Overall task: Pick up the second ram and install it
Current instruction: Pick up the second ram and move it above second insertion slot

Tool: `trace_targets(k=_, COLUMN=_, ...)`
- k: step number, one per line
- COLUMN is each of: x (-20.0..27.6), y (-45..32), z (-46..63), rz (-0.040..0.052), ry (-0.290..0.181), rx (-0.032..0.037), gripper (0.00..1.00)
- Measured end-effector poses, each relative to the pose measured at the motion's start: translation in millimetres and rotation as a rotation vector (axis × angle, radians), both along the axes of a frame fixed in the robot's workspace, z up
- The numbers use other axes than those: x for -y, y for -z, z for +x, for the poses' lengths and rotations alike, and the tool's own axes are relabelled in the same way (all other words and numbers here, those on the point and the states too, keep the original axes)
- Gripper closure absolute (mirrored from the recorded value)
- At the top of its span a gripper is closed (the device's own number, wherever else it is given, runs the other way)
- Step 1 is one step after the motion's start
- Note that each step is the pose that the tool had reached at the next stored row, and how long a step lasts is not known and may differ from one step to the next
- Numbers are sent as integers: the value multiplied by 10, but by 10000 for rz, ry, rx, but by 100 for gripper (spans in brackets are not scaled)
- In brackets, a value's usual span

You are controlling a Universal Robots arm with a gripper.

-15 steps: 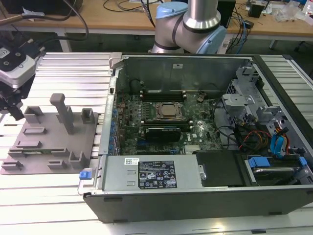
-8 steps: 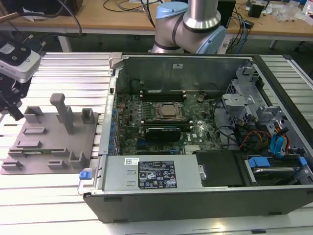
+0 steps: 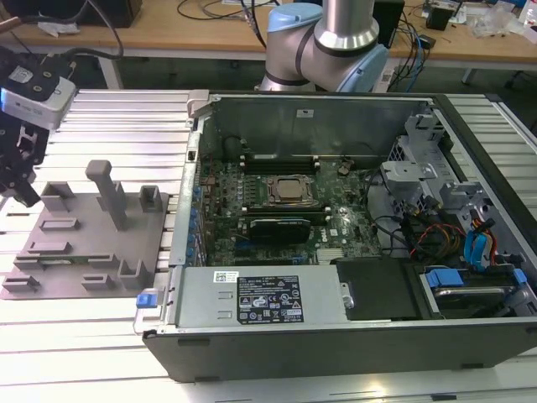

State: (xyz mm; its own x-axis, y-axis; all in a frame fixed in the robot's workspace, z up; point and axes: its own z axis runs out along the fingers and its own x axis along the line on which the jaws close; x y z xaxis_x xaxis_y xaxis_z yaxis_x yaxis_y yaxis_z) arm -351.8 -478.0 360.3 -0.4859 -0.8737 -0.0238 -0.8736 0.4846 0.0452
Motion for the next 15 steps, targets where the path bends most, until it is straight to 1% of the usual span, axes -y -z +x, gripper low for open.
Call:
trace_targets(k=1, x=0, y=0, z=0, rz=0, ry=-585, rx=-1, gripper=92)
trace_targets(k=2, x=0, y=0, z=0, rz=0, ry=-962, rx=0, gripper=92)
trace_targets(k=3, x=0, y=0, z=0, rz=1, ry=-1496, rx=0, gripper=92)
trace_targets(k=5, x=0, y=0, z=0, rz=1, ry=-2352, rx=0, gripper=92)
trace_targets(k=7, x=1, y=0, z=1, rz=0, ry=-3448, rx=-1, gripper=92)
trace_targets(k=10, x=0, y=0, z=0, rz=0, ry=-4592, rx=-1, gripper=92)
trace_targets(k=11, x=0, y=0, z=0, rz=0, ry=-4881, rx=-1, gripper=92)
trace_targets(k=13, x=0, y=0, z=0, rz=0, ry=-5257, rx=-1, gripper=92)
trace_targets(k=15, x=0, y=0, z=0, rz=0, ry=-6129, rx=-1, gripper=92)
